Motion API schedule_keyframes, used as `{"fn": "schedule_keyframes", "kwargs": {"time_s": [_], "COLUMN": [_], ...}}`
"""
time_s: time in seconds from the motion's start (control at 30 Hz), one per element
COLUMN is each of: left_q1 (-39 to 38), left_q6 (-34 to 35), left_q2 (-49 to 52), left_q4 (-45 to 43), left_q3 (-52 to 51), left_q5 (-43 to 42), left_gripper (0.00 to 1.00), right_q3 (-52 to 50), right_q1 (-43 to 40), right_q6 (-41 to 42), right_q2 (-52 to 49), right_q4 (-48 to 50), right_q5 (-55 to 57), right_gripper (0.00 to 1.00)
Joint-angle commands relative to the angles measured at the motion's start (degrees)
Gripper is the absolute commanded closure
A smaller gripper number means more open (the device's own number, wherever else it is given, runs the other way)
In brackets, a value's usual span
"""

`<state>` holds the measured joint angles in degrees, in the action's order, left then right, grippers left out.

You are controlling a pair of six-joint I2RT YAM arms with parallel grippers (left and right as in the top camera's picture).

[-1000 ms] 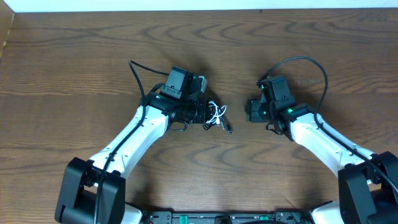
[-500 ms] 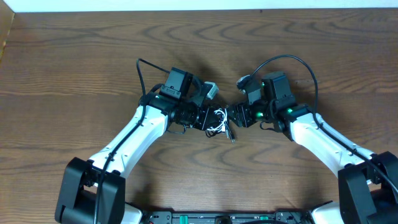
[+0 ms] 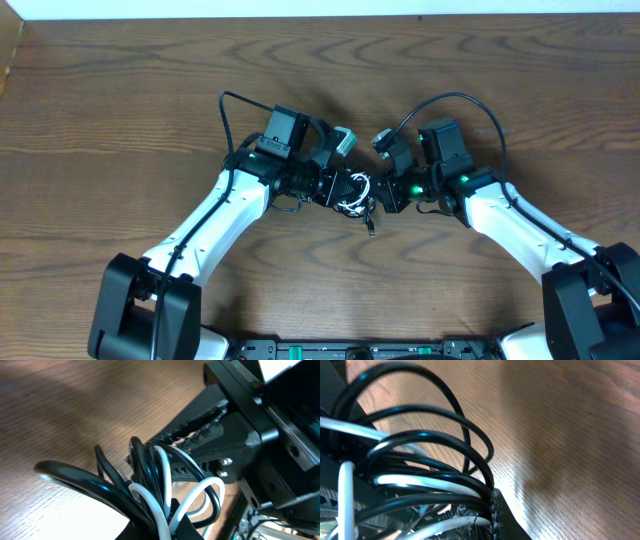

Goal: Untangle cables

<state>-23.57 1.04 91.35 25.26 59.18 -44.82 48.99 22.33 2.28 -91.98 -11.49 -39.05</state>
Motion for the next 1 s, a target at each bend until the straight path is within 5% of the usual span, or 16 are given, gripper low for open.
{"fn": "schedule_keyframes", "kwargs": {"time_s": [0.0, 0.23, 0.67, 0.8, 0.97], "left_q1": [-0.2, -0.1, 4.9, 6.1, 5.8], "left_q6": [0.2, 6.0, 6.8, 6.8, 6.8], "left_q2": [-0.7, -0.7, -0.7, -0.7, -0.7], "left_q4": [0.4, 0.9, -8.3, -8.2, -5.5], "left_q3": [0.7, 0.7, 0.7, 0.7, 0.7], "left_q5": [5.2, 15.3, -19.1, -17.4, -6.8], "left_gripper": [0.93, 0.93, 0.92, 0.92, 0.78], "right_q3": [0.0, 0.0, 0.0, 0.0, 0.0], "right_q1": [0.7, 0.6, 0.7, 0.7, 0.7], "right_q6": [-0.2, 2.5, 6.1, 6.1, 6.0], "right_q2": [-0.2, -0.2, -0.2, -0.2, -0.2], "right_q4": [-0.9, -2.1, -4.2, -4.2, -4.2], "right_q5": [3.1, 9.9, 21.2, 21.1, 19.5], "right_gripper": [0.99, 0.99, 0.99, 0.99, 0.99]}}
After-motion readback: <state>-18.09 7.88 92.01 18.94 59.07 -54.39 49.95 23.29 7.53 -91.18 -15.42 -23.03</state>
